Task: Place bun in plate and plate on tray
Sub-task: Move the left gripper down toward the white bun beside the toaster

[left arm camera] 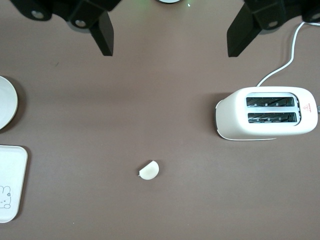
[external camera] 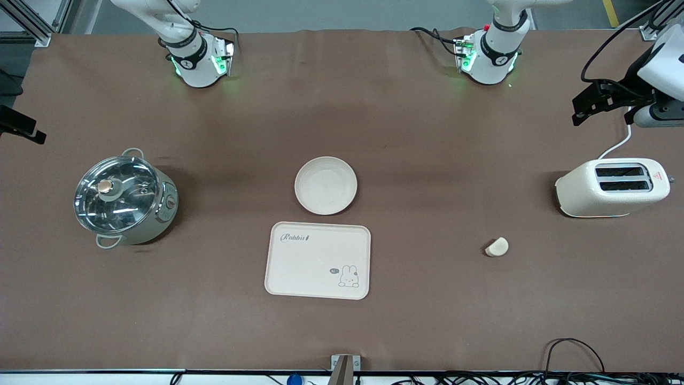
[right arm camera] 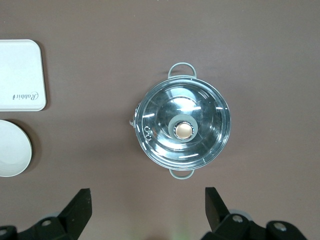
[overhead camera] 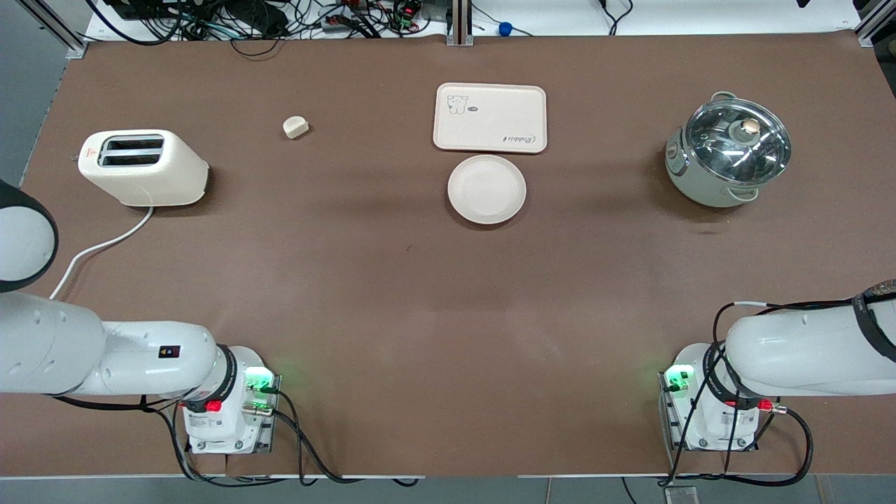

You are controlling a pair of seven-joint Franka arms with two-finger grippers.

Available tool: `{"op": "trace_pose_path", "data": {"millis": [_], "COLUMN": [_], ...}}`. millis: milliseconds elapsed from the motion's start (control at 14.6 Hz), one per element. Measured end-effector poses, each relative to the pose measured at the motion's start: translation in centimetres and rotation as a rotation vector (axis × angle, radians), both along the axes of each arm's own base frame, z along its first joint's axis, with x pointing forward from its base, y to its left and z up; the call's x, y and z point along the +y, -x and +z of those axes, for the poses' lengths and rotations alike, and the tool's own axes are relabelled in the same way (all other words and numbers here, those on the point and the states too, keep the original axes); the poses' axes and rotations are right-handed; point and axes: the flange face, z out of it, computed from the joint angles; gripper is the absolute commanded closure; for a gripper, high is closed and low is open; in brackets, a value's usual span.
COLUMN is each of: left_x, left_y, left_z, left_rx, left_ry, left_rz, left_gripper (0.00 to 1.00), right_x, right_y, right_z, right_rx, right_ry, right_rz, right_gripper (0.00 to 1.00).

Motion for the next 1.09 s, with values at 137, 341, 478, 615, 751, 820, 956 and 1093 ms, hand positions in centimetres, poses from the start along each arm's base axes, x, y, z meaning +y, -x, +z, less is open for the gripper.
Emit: {"op": "trace_pose_path", "data": {"millis": [137, 341, 478, 615, 751, 820, 956, 1093], "left_x": [0.0, 0.5, 1.2, 1.7, 1.8, 1.5, 0.5, 0.2], "left_y": [0.0, -0.4, -2.2, -5.5, -8.9, -10.5, -12.8, -14.6], "left_z": [0.0, -0.4, -2.2, -5.9, -11.3, -14.2, -19.9, -25.2], "left_rx": [0.0, 0.007, 0.027, 0.023, 0.035, 0.043, 0.057, 0.051], "left_ry": [0.0, -0.001, 0.001, 0.009, -0.005, -0.008, -0.002, 0.011], "left_rz": [0.0, 0.01, 0.022, 0.029, 0.044, 0.067, 0.093, 0.103], "left_gripper": [0.0, 0.0, 0.0, 0.0, 0.0, 0.0, 0.0, 0.0], "right_x": [0.0, 0.0, 0.0, 0.0, 0.2, 0.4, 1.1, 1.7], "right_y": [0.0, 0.1, 0.1, 0.1, -0.3, -0.5, -0.9, -1.0], "right_z": [0.0, -0.1, -0.1, 0.0, 0.2, 0.3, 0.5, 0.6], "right_rx": [0.001, 0.006, 0.007, 0.002, -0.028, -0.043, -0.069, -0.075], "right_ry": [0.0, -0.001, -0.001, 0.0, 0.003, 0.005, 0.008, 0.008], "right_rz": [0.0, 0.0, 0.0, 0.0, 0.003, 0.008, 0.02, 0.03], "right_gripper": [0.0, 0.0, 0.0, 0.0, 0.0, 0.0, 0.0, 0.0]}}
